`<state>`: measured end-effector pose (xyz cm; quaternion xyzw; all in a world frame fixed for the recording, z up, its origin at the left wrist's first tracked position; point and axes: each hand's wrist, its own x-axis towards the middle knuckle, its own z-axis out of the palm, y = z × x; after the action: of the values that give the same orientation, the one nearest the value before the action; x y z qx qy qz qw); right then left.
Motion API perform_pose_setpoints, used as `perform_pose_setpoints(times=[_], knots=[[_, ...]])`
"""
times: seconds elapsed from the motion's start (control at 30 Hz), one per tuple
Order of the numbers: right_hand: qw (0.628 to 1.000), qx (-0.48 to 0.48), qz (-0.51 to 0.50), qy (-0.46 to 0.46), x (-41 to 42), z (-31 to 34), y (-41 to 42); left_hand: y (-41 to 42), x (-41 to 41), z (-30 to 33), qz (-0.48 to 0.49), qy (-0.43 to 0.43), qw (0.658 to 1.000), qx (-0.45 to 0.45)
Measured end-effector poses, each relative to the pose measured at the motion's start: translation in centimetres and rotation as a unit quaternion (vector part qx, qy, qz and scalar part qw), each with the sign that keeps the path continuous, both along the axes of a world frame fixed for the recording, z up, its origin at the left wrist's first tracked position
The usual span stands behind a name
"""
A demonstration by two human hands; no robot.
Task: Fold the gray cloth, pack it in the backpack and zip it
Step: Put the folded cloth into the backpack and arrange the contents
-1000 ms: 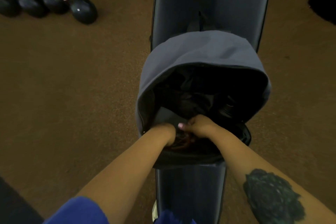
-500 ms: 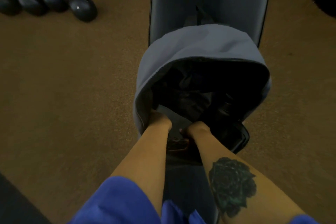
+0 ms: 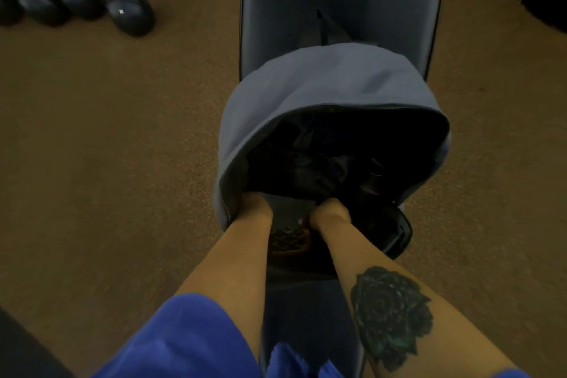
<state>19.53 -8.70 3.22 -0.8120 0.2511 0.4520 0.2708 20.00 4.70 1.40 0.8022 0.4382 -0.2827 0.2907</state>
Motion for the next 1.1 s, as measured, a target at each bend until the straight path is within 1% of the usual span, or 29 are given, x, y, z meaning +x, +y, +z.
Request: perform_pose_setpoints(times=[0.1, 0.17, 0.3, 0.4, 0.43, 0.5, 0.53, 0.57, 0.63, 0.67, 0.73, 0.8, 0.87, 0.9, 1.0, 1.03, 1.07, 1.1], knots=[[0.999, -0.009, -0.01, -0.037, -0.1, -0.3, -0.1, 0.1, 0.1, -0.5, 0.099, -0.006, 0.995, -0.025], [0.998, -0.017, 0.002, -0.064, -0.3, -0.4, -0.2, 0.1, -0.1, -1.1, 0.129, -0.027, 0.991, -0.028], [0.997, -0.024, 0.023, -0.07, -0.3, -0.4, -0.2, -0.5, -0.5, -0.9, 0.119, -0.056, 0.991, -0.039], [0.996, -0.031, 0.05, -0.068, -0.2, -0.1, -0.2, -0.3, -0.3, -1.0, 0.087, -0.042, 0.994, -0.056], [0.995, -0.036, 0.061, -0.074, -0.1, 0.0, -0.2, 0.2, -0.1, -1.6, 0.088, -0.031, 0.994, -0.055], [0.991, -0.047, 0.081, -0.095, -0.3, 0.3, -0.3, 2.0, 0.4, -6.5, 0.094, -0.027, 0.994, -0.056], [0.989, -0.05, 0.089, -0.103, -0.4, 0.4, -0.3, 2.5, 0.6, -7.9, 0.093, -0.012, 0.994, -0.062], [0.988, -0.053, 0.094, -0.108, -0.5, 0.7, -0.3, 2.4, 0.6, -6.9, 0.096, 0.0, 0.993, -0.069], [0.989, -0.048, 0.085, -0.109, -0.3, 1.0, -0.5, 1.1, 0.5, -2.0, 0.097, -0.01, 0.991, -0.087], [0.99, -0.04, 0.076, -0.109, -0.1, 1.3, -0.5, 0.4, 0.4, -0.2, 0.084, -0.024, 0.993, -0.085], [0.991, -0.013, 0.069, -0.115, 0.2, 1.7, -0.5, 0.0, 0.5, 0.8, 0.045, -0.041, 0.997, -0.047], [0.989, 0.059, 0.061, -0.124, 0.3, 2.1, -0.5, 0.1, 0.6, 1.1, 0.003, -0.051, 0.998, -0.038], [0.981, 0.148, 0.035, -0.119, -0.3, 2.8, -0.6, 0.0, 0.5, 1.8, -0.044, -0.046, 0.995, -0.076], [0.979, 0.169, 0.044, -0.11, -0.6, 3.1, -0.7, 0.0, 0.5, 1.9, -0.064, -0.05, 0.992, -0.097], [0.977, 0.145, 0.129, -0.084, -1.3, 3.1, -0.5, 0.4, 0.2, 3.3, -0.127, -0.069, 0.985, -0.099], [0.977, 0.13, 0.144, -0.088, -1.4, 3.1, -0.3, 0.8, 0.1, 3.1, -0.187, -0.047, 0.977, -0.095], [0.976, 0.118, 0.152, -0.097, -1.3, 3.0, -0.2, 1.0, -0.1, 3.1, -0.234, -0.011, 0.967, -0.1], [0.976, 0.109, 0.156, -0.105, -1.2, 3.1, -0.2, 1.2, -0.2, 3.3, -0.269, 0.005, 0.957, -0.107]])
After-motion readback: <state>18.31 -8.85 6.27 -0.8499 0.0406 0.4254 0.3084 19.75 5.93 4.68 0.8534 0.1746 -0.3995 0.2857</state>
